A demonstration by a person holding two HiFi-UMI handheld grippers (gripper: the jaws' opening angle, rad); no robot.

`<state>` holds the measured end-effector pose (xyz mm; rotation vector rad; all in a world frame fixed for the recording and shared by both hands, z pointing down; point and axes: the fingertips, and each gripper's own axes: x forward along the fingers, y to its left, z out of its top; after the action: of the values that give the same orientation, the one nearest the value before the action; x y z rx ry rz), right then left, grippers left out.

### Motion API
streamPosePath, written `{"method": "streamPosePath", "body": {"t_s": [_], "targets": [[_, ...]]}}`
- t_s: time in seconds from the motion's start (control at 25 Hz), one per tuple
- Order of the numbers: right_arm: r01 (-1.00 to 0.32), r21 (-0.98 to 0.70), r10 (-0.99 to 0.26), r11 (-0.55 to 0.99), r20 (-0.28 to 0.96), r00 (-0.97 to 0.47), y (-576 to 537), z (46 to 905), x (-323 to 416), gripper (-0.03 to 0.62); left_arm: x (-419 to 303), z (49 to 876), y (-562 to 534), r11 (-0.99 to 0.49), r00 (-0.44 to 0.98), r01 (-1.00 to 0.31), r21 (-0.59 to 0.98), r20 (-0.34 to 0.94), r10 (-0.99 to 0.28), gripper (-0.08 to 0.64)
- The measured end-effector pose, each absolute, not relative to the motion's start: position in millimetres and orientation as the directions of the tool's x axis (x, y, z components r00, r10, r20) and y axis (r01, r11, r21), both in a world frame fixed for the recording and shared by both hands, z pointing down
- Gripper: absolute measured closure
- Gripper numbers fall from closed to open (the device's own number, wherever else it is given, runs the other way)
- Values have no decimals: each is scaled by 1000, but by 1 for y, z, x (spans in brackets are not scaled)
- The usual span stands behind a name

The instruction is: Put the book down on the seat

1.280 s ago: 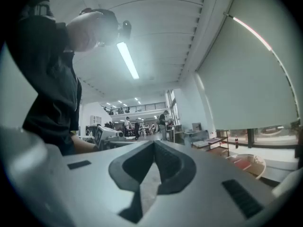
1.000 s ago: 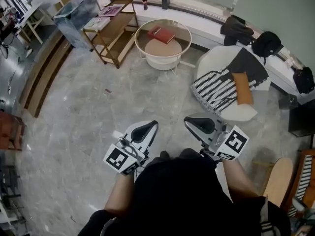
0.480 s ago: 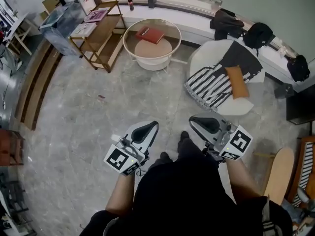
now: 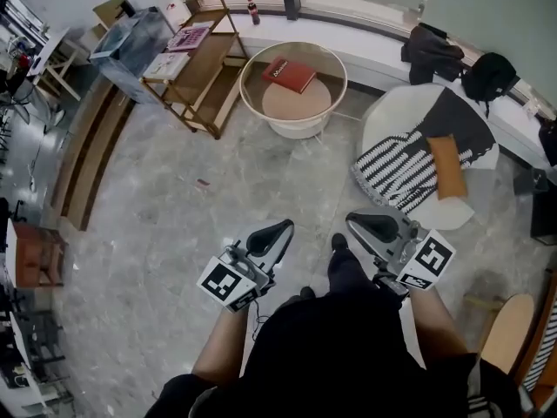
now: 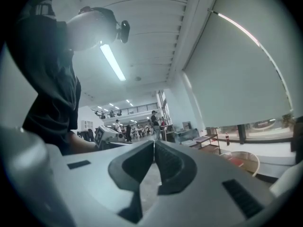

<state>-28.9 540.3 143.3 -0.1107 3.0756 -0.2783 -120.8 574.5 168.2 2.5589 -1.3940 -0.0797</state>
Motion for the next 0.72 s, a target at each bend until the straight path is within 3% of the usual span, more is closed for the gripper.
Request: {"method": "streamPosePath", "body": {"t_s": [0.48,0.72], "targets": [[50,-244,26,968,-100,-995,407,142,-19,563,-117,148,460,-390,417,-898,203,114,-902,535],[59,-288,51,956,-34,-998,376,177,-27,563,-111,167,442,-352,391,-905,240,141,-909,535]]}}
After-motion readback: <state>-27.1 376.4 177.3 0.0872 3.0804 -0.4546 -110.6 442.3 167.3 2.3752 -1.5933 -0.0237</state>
